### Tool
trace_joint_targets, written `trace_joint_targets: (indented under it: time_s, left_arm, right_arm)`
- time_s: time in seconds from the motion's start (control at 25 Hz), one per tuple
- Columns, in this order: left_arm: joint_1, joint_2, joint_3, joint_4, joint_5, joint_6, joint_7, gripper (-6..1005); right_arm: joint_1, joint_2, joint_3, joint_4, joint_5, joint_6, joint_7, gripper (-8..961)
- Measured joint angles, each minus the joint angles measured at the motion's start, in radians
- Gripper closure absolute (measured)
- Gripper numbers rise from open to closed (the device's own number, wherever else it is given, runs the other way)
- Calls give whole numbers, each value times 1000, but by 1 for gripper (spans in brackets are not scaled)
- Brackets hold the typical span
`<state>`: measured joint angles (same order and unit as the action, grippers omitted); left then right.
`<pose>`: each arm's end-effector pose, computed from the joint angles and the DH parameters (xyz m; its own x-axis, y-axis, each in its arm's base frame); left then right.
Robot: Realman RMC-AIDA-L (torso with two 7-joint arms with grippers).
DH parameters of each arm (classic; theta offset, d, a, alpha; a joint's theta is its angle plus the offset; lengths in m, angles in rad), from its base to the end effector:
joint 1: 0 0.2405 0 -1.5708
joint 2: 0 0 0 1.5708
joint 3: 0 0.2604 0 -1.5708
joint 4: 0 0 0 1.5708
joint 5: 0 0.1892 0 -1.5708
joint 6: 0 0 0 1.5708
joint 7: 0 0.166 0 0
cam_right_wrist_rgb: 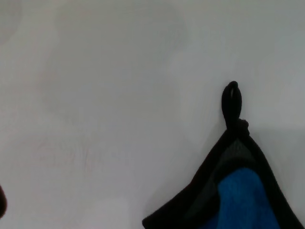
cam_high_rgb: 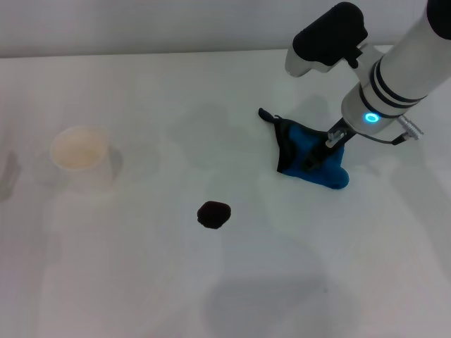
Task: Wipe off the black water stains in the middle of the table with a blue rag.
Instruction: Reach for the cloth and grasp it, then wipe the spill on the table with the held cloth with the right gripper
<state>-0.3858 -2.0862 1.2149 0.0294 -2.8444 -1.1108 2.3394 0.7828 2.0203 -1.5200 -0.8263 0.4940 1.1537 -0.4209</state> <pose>-0.3650 0.3163 -0.0054 0.2744 0.1568 0.9488 0.9614 -0.0218 -0.2744 0.2477 0.3897 -0.0511 0.6111 -0.7655 0.2015 -0.5441 -0.5911 -0.5954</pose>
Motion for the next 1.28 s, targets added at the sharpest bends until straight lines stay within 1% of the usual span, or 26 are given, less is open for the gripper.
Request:
trace_joint_targets:
  time_s: [0.16, 0.68, 0.84, 0.92, 1.0, 1.2, 1.28]
  left_arm:
    - [1, 0, 0, -1, 2, -3, 0, 108]
    - [5, 0, 0, -2, 14, -3, 0, 109]
    - [5, 1, 0, -4, 14, -3, 0, 109]
    - [5, 1, 0, -4, 14, -3, 0, 109]
    - [5, 1, 0, -5, 14, -3, 0, 109]
    - [5, 2, 0, -4, 14, 1, 0, 108]
    - [5, 2, 0, -3, 14, 5, 0, 108]
  right_arm:
    - [-3, 0, 0, 0, 0, 0, 0, 532]
    - [-7, 0, 2, -11, 27, 16, -14, 849]
    - [-6, 1, 0, -15, 140, 45, -93, 852]
    - [-6, 3, -14, -15, 226, 58, -151, 853]
    - [-6, 2, -47, -18, 289, 63, -186, 854]
    - [-7, 3, -132, -54, 376, 91, -221, 855]
    - [-6, 3, -171, -64, 434, 100, -244, 855]
